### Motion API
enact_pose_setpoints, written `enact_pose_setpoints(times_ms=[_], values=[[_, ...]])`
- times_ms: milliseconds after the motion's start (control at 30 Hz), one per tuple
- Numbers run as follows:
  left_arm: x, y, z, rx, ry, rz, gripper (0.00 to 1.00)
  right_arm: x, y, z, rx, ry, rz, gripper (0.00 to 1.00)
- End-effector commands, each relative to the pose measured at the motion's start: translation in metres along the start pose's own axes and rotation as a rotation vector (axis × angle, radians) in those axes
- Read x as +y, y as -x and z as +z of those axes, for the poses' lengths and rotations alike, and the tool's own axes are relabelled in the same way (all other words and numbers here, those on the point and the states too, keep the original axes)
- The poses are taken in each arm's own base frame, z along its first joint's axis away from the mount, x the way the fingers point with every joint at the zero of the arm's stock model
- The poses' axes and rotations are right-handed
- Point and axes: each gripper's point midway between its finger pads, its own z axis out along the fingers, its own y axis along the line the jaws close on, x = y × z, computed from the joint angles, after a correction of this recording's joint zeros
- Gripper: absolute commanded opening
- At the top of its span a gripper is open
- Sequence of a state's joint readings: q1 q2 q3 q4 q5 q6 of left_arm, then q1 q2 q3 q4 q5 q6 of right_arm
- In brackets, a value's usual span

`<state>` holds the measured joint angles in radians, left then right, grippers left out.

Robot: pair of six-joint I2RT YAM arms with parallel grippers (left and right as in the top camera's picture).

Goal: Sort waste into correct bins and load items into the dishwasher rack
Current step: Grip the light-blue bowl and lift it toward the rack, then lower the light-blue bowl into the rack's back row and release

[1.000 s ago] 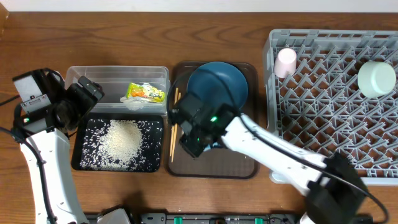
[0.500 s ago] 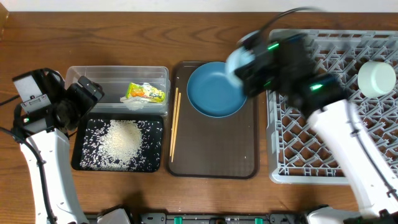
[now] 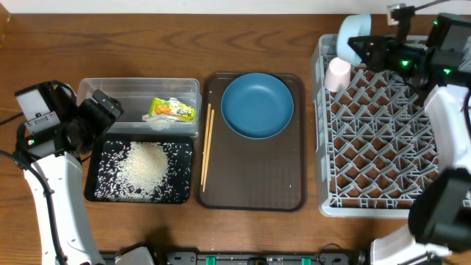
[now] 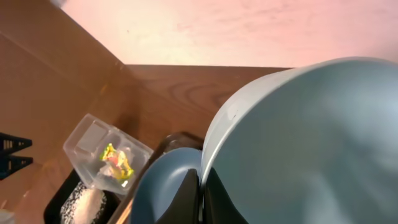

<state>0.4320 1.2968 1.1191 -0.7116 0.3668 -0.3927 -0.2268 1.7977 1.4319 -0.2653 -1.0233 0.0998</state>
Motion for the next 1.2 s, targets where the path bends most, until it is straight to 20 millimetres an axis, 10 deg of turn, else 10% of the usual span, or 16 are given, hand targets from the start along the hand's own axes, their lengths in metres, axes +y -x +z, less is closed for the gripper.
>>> enact_pose_setpoints(times_ms=[0,300,767,1167], values=[[-0.001,0.005,-0.003,-0.013,-0.001,-0.006,0.95,-0.017,-0.005,-0.005,-0.013,0.149,0.025,0.01],[-0.001,0.005,-0.003,-0.013,-0.001,-0.006,0.95,-0.103,-0.033,-0.018,-0.039,0.091,0.228,0.01],[-0.001,0.005,-0.003,-0.013,-0.001,-0.006,0.95,-0.144,-0.06,-0.051,-0.028,-0.058,0.445,0.12],[-0.001,0.005,-0.003,-0.013,-0.001,-0.006,0.95,-0.182,-0.074,-0.088,-0.037,-0.3,0.558,0.46]])
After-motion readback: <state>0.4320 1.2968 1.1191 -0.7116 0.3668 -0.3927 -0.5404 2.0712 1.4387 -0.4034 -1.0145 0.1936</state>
